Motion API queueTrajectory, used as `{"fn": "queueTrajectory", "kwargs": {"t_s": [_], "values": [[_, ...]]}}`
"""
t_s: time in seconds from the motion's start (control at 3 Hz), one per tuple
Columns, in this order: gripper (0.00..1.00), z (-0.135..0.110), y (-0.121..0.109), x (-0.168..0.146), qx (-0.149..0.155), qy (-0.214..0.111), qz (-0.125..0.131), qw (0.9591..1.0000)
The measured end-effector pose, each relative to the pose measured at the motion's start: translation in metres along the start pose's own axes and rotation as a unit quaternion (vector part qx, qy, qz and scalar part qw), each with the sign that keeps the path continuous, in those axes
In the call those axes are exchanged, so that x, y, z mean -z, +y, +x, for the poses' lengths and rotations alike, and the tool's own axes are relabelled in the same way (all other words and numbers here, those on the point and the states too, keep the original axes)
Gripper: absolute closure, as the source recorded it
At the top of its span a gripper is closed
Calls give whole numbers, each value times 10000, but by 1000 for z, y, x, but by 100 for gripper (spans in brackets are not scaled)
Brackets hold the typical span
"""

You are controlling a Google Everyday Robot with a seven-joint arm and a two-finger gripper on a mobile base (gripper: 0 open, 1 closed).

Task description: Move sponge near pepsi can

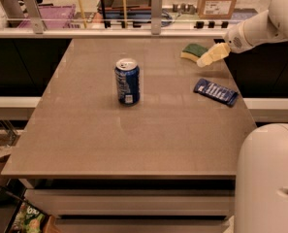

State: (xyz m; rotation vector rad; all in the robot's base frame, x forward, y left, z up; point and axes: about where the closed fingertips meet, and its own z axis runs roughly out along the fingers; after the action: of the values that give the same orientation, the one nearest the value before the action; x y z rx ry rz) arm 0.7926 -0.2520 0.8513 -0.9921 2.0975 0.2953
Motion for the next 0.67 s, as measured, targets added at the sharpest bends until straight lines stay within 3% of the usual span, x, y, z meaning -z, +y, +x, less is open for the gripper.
{"fn": "queueTrajectory", "kwargs": {"t_s": [0.67], "values": [[0, 6, 3, -15, 245, 312, 269, 9989]]}}
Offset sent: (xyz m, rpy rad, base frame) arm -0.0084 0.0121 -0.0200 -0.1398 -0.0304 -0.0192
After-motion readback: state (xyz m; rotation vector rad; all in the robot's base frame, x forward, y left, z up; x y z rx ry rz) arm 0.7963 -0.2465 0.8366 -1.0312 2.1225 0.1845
